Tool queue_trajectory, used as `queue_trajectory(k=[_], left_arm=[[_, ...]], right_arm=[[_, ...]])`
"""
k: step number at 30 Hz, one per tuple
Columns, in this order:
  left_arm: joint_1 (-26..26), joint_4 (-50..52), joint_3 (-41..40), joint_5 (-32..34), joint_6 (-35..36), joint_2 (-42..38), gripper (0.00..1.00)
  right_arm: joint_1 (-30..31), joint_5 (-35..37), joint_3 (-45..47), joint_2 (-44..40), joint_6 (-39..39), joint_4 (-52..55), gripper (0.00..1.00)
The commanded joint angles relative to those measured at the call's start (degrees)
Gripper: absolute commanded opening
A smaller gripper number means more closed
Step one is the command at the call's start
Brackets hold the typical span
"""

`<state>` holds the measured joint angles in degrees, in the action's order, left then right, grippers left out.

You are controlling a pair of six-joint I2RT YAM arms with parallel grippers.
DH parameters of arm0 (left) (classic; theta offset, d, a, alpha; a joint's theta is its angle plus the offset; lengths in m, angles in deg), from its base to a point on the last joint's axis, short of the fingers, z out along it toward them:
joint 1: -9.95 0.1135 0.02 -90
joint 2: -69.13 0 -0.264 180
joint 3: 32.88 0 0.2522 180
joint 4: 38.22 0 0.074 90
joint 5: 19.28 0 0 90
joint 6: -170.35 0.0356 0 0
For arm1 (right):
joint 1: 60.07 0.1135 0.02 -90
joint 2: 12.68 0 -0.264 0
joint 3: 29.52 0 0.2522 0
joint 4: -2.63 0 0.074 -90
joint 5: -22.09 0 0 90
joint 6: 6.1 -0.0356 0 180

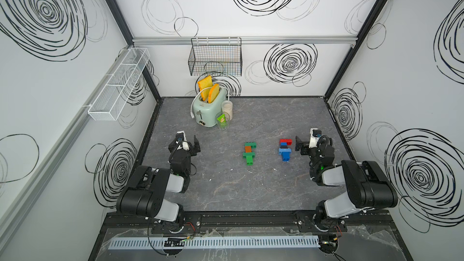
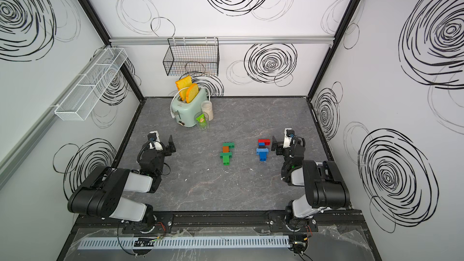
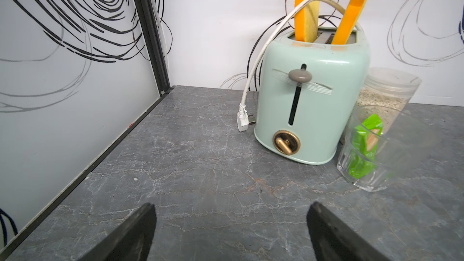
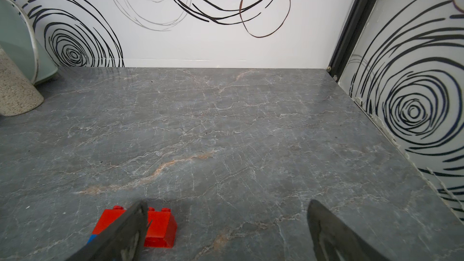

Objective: Assemble the letter f with lego
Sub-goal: Reset both arms

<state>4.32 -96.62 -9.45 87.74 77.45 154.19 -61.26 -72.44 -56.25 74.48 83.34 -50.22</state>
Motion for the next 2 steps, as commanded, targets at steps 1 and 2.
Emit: queue_trajectory(k=[1, 2], left_arm=[[-0.14, -4.4, 0.96, 0.85, 0.78, -0.94, 0.98], [-0.15, -4.48, 0.96, 0.8, 0.79, -0.92, 0.98]], right_arm=[[-0.3, -0.52, -0.32, -0.4, 0.83, -2.65, 0.99], [-0.3, -0.48, -0.09, -0.54, 0.82, -3.08, 0.99]])
